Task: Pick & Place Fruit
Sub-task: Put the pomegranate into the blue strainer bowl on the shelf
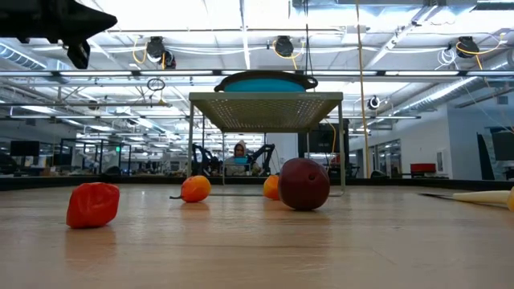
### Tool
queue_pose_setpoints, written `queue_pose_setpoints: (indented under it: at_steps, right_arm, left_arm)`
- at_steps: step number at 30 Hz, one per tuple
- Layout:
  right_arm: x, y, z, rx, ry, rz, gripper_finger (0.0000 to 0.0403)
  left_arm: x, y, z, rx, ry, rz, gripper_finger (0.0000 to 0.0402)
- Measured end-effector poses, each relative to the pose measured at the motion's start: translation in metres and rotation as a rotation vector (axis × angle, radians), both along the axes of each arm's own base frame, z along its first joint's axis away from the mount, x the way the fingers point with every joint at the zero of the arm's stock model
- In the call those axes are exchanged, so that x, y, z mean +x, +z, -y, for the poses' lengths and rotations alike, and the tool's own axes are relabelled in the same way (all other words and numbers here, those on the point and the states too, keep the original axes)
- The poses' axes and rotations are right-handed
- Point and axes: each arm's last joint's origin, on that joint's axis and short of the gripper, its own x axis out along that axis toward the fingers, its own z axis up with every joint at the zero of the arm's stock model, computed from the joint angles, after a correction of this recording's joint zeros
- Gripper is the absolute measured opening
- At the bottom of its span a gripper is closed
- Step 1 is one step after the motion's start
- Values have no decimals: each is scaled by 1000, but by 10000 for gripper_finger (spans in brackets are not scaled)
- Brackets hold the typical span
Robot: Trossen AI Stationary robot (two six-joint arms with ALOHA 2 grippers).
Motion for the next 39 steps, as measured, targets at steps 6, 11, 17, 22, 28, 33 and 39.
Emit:
queue_pose_setpoints:
  at_steps: [6, 11, 17, 22, 28, 33, 39]
  right_arm:
    - [12, -24, -9, 42, 68, -88, 99]
    - [25, -54, -14, 48, 131, -189, 124]
    - [36, -78, -7, 61, 162, -282, 155]
    - [37, -85, 2, 38, 163, -343, 179]
    - [34, -91, 13, -15, 151, -418, 197]
    - [35, -93, 18, -46, 159, -421, 204]
    - [36, -93, 22, -88, 182, -405, 210]
  left_arm:
    - [2, -4, 1, 63, -4, -21, 5]
    - [2, -6, 1, 157, -7, -59, 6]
    - [3, -12, 2, 141, -18, -115, 11]
    - [3, -15, 2, 132, -21, -146, 2]
    - [3, -16, 2, 132, -21, -156, 11]
    - [3, -16, 2, 135, -21, -156, 2]
    - [3, -16, 2, 137, -21, -155, 11]
